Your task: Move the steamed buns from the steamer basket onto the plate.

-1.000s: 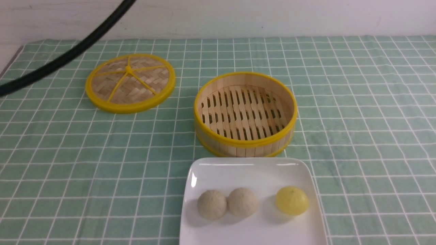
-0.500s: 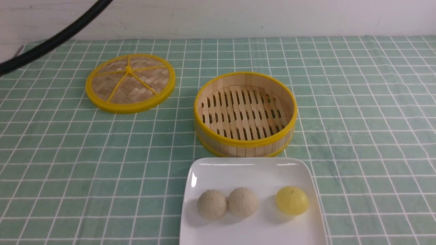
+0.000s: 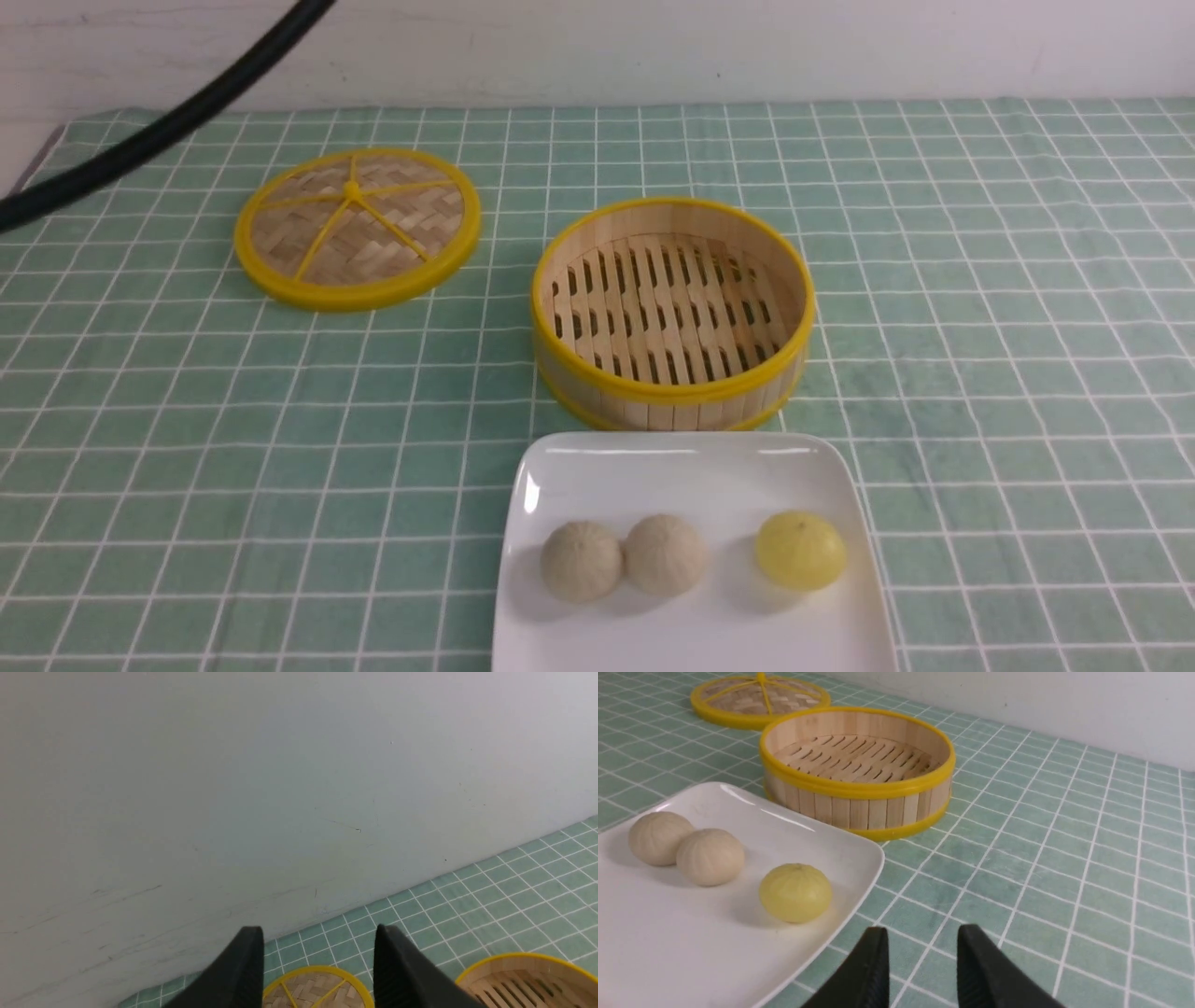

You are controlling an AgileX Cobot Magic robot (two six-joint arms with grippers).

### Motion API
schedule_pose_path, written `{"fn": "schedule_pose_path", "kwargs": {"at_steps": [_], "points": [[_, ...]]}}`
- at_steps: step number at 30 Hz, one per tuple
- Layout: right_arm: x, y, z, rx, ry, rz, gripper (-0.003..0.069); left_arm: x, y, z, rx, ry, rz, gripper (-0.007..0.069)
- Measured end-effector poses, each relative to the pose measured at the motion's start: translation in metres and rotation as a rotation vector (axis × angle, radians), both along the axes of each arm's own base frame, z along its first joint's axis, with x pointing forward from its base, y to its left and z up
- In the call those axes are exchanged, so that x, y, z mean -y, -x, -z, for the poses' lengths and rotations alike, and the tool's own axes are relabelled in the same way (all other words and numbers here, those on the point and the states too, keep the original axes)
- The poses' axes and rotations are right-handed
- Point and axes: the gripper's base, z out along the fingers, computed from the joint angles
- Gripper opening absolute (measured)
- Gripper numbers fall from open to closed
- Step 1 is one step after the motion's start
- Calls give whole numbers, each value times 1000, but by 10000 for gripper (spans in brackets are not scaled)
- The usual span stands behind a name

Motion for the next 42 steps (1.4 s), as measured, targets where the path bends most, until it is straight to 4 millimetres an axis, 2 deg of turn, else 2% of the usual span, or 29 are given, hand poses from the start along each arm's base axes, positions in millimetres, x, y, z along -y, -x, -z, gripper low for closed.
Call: {"fn": "schedule_pose_path", "kwargs": {"at_steps": [8,42], "points": [[-2,-4,34,-86,27,-2,237,0,0,1,-12,0,0,347],[-3,-4,35,-92,20,-4,239,-1,0,3,-36,-5,-7,347]]}}
